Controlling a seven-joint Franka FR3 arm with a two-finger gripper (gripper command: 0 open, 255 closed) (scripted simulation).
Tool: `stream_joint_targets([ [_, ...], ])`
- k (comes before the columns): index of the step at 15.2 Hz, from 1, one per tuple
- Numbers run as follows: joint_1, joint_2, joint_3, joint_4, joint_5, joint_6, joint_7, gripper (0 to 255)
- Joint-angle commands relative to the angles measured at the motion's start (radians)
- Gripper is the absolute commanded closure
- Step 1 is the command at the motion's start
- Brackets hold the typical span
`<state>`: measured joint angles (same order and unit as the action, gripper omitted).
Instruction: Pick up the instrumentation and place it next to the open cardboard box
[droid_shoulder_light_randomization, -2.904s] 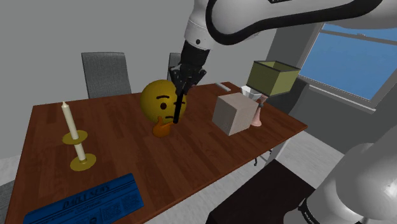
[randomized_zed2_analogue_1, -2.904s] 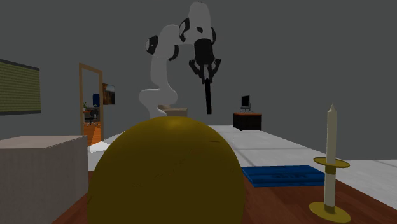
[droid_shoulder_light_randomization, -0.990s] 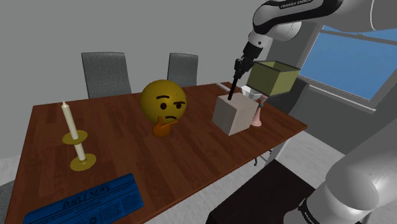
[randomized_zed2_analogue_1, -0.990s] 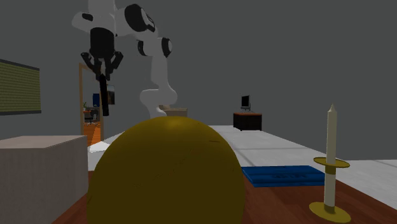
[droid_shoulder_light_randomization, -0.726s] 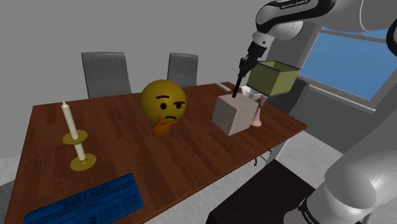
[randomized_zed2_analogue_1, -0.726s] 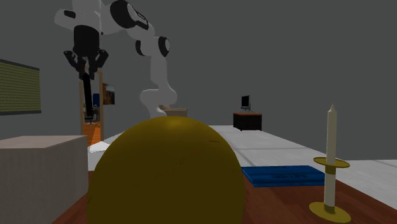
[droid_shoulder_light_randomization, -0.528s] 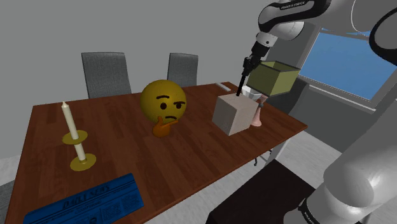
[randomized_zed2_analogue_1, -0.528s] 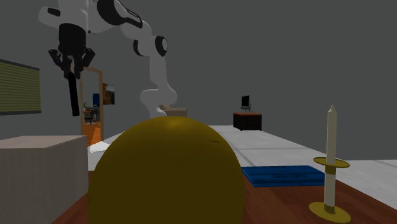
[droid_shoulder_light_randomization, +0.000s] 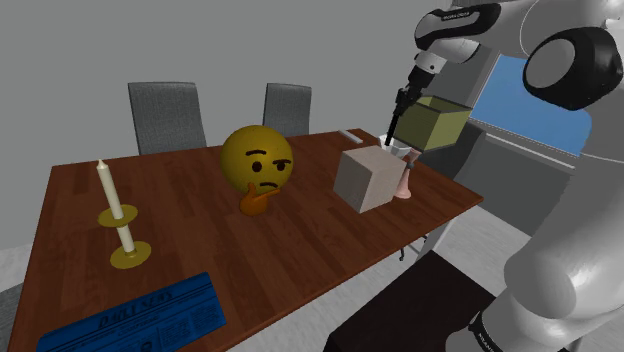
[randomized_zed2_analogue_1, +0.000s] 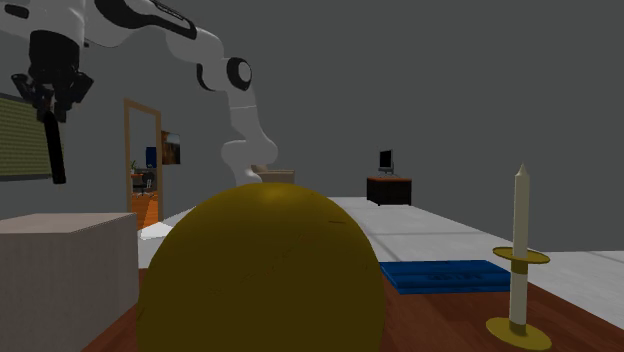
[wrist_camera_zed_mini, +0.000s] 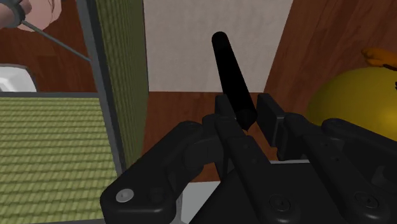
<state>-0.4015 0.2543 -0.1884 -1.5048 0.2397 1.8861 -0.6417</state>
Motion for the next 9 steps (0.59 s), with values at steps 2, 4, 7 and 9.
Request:
stream_joint_targets([
  [2, -0.048, 0.096, -0.015, 0.139, 0.027, -0.056, -0.05, 255],
  [4, -0.085, 0.172, -0.02, 0.253, 0.045, -0.101, -0.077, 255],
  [7, -0.148, 0.312, -0.023, 0.473, 0.074, -0.19, -0.106, 255],
  [9, -0.186, 0.399, -0.018, 0.618, 0.088, -0.25, -0.112, 255],
])
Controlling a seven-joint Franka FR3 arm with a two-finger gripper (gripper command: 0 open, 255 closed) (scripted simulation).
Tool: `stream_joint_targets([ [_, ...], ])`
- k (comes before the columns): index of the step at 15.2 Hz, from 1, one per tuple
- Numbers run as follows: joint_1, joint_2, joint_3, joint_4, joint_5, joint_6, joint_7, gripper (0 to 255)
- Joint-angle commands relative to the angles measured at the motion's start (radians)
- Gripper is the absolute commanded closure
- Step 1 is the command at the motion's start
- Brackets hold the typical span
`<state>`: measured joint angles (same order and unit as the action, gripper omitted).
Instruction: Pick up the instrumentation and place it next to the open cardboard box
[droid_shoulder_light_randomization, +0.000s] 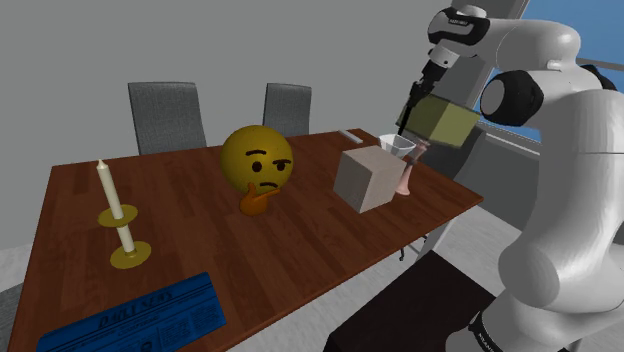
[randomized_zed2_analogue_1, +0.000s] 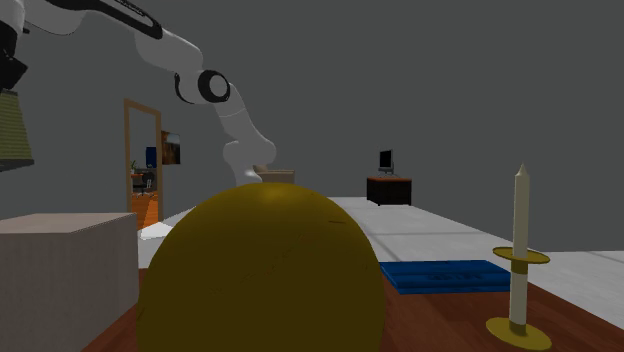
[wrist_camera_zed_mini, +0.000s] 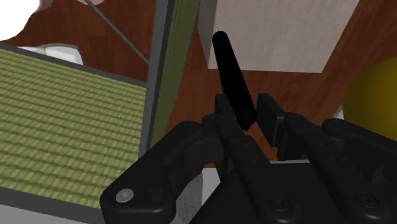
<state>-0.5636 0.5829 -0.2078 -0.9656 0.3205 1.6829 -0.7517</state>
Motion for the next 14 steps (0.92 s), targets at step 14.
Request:
stream_joint_targets([
  [14, 0.008, 0.016, -0.001, -0.201, 0.009, 0.172, -0.051, 255],
])
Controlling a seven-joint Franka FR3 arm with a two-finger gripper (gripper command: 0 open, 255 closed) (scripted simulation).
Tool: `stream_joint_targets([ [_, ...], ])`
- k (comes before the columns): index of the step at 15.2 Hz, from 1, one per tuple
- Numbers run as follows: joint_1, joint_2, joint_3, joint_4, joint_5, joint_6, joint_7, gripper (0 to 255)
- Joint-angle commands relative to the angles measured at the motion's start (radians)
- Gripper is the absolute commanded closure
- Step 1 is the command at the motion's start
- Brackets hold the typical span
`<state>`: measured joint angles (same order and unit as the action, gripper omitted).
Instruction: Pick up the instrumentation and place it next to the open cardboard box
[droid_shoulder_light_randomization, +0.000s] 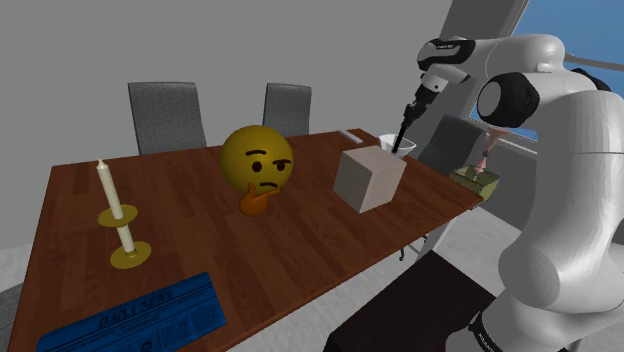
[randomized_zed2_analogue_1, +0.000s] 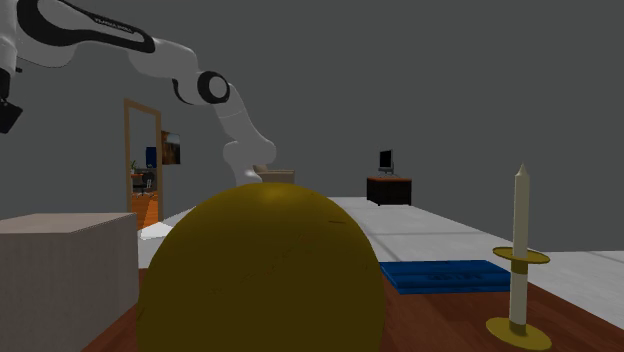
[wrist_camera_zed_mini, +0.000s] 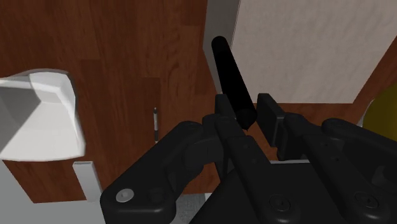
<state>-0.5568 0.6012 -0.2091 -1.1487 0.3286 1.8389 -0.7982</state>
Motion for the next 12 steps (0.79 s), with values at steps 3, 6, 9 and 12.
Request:
stream_joint_targets([
  [3, 0.005, -0.002, 0.001, -0.057, 0.004, 0.055, -0.013, 255],
  [6, 0.007, 0.001, 0.002, -0.093, 0.008, 0.092, -0.023, 255],
  [9, 0.009, 0.006, 0.004, -0.124, 0.012, 0.127, -0.032, 255],
  [12, 0.011, 0.014, 0.006, -0.152, 0.017, 0.162, -0.04, 255],
])
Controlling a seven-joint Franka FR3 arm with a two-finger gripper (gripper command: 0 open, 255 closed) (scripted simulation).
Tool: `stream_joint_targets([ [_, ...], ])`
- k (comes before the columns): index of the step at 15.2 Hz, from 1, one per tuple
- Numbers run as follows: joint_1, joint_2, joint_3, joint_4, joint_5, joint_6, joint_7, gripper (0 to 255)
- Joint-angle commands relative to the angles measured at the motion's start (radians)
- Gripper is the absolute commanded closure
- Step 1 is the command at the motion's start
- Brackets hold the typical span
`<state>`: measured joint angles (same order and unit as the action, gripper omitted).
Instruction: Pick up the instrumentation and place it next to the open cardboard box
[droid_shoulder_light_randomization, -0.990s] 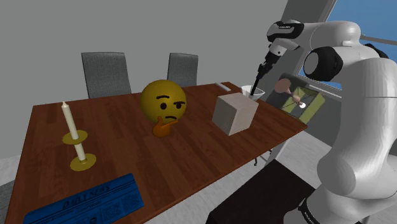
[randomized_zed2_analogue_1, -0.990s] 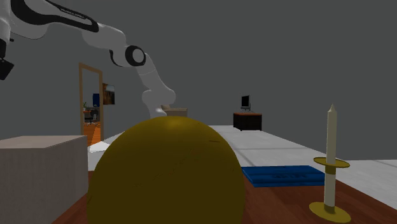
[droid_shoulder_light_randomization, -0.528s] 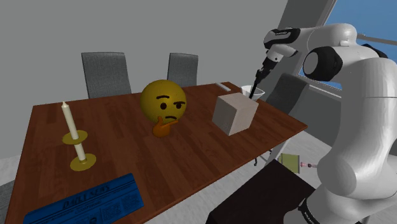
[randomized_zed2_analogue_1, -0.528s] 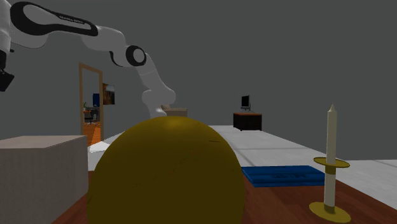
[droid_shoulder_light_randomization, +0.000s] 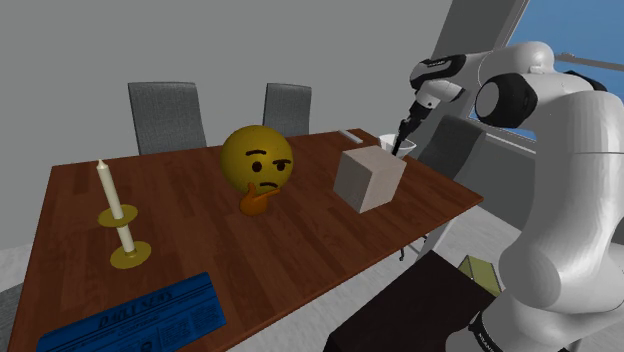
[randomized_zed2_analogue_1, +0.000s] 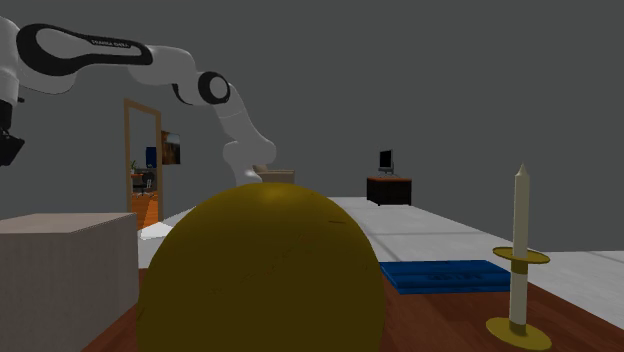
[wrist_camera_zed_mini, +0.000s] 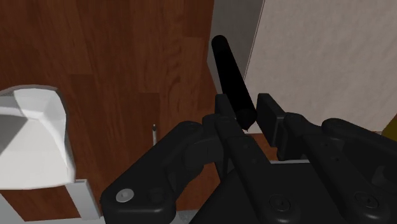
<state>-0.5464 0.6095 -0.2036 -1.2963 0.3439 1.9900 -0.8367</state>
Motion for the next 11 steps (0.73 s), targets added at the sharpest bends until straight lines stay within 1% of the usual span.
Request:
stream_joint_targets([
  [1, 0.001, 0.009, 0.002, -0.013, 0.003, 0.022, -0.005, 255],
  [11, 0.001, 0.05, 0.012, -0.08, 0.023, 0.127, -0.035, 255],
])
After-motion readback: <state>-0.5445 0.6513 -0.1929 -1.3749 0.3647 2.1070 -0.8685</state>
